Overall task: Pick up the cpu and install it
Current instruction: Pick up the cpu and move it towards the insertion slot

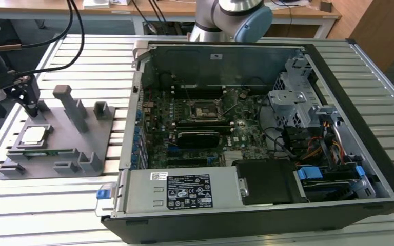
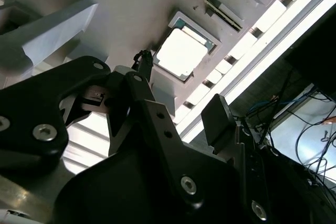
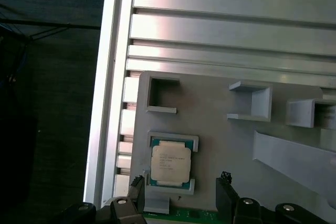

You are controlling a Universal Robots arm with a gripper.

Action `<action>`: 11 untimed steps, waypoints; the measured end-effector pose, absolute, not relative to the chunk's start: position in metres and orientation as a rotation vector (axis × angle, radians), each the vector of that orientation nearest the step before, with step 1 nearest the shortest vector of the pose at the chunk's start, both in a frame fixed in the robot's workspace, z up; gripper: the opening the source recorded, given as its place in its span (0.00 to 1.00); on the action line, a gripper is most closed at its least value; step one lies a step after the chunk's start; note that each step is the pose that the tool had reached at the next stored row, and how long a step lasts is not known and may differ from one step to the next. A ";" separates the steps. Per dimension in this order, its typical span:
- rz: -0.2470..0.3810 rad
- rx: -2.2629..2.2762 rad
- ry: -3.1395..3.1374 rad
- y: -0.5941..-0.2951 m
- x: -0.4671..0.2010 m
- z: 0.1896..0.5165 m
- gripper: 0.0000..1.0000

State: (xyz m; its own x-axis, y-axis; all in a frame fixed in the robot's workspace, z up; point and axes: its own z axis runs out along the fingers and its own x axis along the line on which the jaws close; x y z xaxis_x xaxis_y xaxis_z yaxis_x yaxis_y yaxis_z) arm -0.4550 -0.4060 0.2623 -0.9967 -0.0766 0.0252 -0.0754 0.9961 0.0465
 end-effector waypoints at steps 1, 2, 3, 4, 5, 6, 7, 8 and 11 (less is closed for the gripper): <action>-0.071 0.119 -3.112 -0.406 -0.455 0.262 0.64; -0.071 0.119 -3.111 -0.406 -0.455 0.261 0.64; -0.072 0.119 -3.112 -0.406 -0.455 0.260 0.64; -0.072 0.119 -3.112 -0.406 -0.455 0.260 0.64; -0.072 0.119 -3.111 -0.406 -0.455 0.259 0.64; -0.072 0.119 -3.111 -0.406 -0.455 0.258 0.64; -0.071 0.118 -3.111 -0.406 -0.455 0.258 0.64; -0.071 0.118 -3.111 -0.406 -0.455 0.258 0.64; -0.071 0.118 -3.111 -0.406 -0.456 0.256 0.64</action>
State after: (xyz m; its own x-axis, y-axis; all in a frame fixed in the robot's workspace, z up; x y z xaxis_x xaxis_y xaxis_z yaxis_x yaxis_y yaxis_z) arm -0.4561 -0.4063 0.2563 -0.9967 -0.0765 0.0255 -0.0752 0.9961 0.0467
